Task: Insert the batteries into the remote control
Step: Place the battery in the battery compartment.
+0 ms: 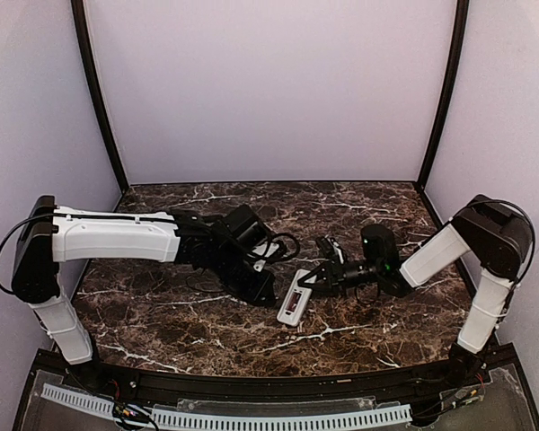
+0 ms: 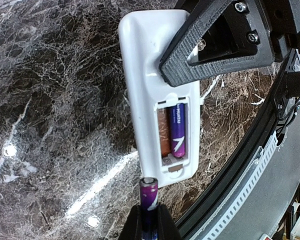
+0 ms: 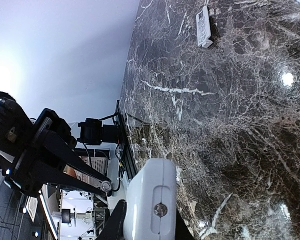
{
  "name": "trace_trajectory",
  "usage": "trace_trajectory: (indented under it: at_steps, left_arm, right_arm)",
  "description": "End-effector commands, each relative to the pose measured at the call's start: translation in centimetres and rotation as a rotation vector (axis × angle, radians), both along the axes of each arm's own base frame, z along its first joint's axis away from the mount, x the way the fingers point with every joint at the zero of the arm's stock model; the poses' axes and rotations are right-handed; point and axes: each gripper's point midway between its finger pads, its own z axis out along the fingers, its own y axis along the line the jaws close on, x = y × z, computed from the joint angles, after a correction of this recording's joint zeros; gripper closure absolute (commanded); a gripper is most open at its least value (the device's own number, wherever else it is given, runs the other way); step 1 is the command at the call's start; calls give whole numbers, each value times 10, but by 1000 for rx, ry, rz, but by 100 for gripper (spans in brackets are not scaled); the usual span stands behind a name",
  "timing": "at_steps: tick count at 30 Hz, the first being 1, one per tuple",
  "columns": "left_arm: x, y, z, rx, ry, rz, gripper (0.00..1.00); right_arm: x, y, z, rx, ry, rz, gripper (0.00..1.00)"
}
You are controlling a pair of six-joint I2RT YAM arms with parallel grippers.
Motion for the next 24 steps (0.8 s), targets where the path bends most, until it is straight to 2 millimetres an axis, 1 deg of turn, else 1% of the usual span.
trace_trajectory:
  at_steps: [1, 4, 12, 17, 24]
  left_arm:
    - [-5, -16, 2, -33, 50, 4, 100]
    - [-7, -21, -1, -30, 66, 7, 100]
    - [-1, -26, -3, -11, 68, 32, 99]
    - [2, -23, -12, 41, 73, 49, 100]
    - [9, -14, -17, 111, 61, 93, 100]
  right_arm:
    - [6, 10, 11, 45, -37, -3, 100]
    - [5, 13, 9, 43, -35, -1, 100]
    - [1, 16, 4, 57, 4, 0, 100]
    - [-1, 18, 2, 64, 28, -4, 100]
    - [1, 17, 1, 64, 33, -24, 100]
